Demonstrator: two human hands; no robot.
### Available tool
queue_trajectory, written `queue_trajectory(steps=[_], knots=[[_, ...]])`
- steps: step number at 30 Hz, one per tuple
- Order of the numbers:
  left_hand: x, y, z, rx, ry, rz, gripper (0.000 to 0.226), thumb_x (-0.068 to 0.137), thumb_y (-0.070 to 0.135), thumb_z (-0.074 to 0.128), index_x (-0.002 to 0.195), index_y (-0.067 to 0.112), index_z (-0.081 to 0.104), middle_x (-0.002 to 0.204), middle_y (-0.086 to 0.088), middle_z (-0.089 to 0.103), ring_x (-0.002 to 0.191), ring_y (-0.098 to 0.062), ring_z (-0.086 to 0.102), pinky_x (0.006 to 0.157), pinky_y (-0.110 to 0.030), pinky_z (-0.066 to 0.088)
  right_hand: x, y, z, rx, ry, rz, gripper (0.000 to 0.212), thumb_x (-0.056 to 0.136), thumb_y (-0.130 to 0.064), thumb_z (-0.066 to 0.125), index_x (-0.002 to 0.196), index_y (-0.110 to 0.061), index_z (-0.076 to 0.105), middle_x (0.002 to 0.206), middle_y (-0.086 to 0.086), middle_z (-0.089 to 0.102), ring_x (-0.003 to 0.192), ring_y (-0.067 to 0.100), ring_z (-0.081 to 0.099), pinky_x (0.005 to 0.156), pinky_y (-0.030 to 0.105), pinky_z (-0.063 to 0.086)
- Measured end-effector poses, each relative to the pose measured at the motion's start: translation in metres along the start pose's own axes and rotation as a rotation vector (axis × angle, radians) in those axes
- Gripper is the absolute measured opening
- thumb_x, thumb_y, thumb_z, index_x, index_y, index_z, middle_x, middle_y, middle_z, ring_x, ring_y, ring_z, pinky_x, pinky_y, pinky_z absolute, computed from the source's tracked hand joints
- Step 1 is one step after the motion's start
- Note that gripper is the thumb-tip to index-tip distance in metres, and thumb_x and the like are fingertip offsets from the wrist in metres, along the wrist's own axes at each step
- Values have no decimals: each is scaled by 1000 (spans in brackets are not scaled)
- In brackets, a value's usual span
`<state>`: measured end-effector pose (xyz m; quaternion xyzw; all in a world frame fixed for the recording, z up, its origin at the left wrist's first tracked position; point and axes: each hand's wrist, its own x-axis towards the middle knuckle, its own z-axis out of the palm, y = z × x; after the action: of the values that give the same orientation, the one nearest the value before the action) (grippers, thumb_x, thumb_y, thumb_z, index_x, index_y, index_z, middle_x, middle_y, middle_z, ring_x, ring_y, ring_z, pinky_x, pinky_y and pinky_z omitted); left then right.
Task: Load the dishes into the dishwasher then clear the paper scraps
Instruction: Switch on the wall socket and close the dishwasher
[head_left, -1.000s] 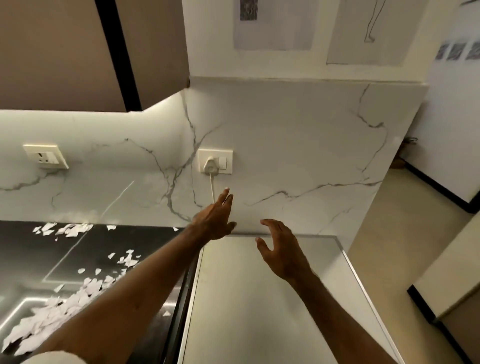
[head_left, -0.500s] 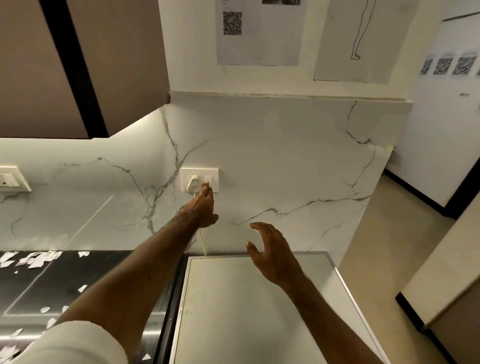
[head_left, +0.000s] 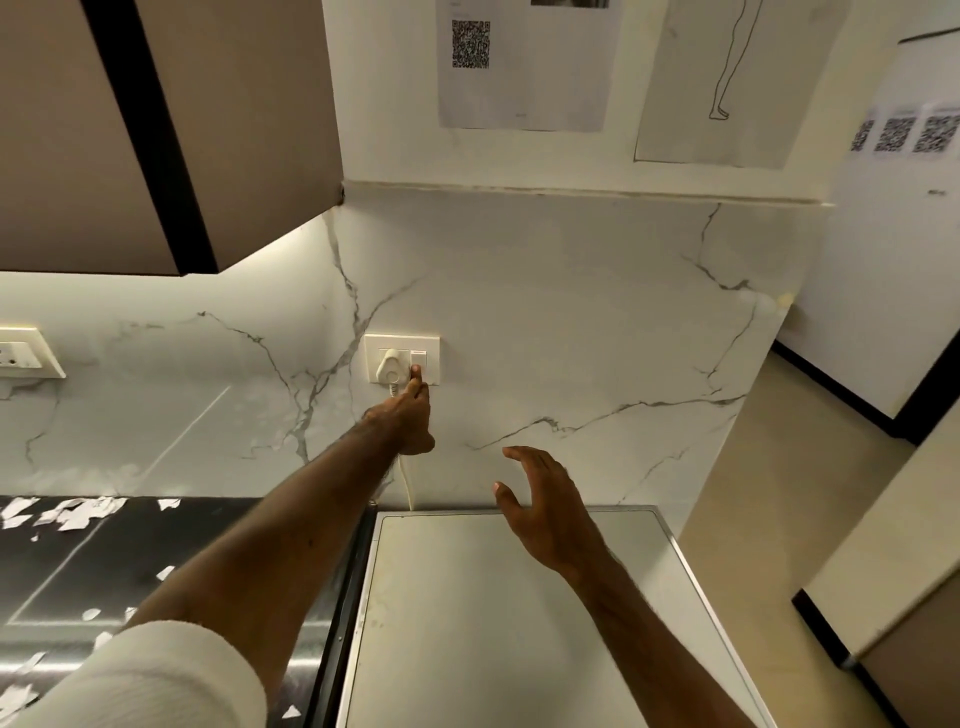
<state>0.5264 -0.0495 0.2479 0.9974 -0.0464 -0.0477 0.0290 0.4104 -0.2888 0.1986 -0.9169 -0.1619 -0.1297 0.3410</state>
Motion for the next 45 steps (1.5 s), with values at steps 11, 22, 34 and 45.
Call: queue_trajectory(steps=[11,22,34,45], knots=[[-68,23,89,-30,-108,130,104,90,41,72,162,21,0,169,-7,-14,150,-36,28,119,-48,35,-42,37,8,-43,-206,178,59,100,-46,62,151,-20,47,153,2,51,140,22,48,115,36,40],[-274,48,269,-123,-633,71,123,83,49,77,158,33,-19,163,-6,-34,152,-36,-23,121,-65,6,-223,77,81,-397,-1062,484,136,80,-57,82,160,-32,-26,164,3,-42,156,37,-27,116,77,7],[-373,64,309,-216,-322,-102,66,100,63,19,156,48,-13,161,12,-33,153,-22,-25,122,-41,-12,-272,80,65,-401,-1047,388,103,95,-74,45,160,-37,-26,163,1,-43,155,34,-30,118,74,-3],[-461,107,326,-219,-285,-209,69,104,59,23,158,40,-16,164,7,-29,153,-22,-24,122,-42,-10,-350,84,51,-456,-1017,288,85,102,-69,27,160,-35,-26,164,1,-41,155,33,-29,119,74,-6]])
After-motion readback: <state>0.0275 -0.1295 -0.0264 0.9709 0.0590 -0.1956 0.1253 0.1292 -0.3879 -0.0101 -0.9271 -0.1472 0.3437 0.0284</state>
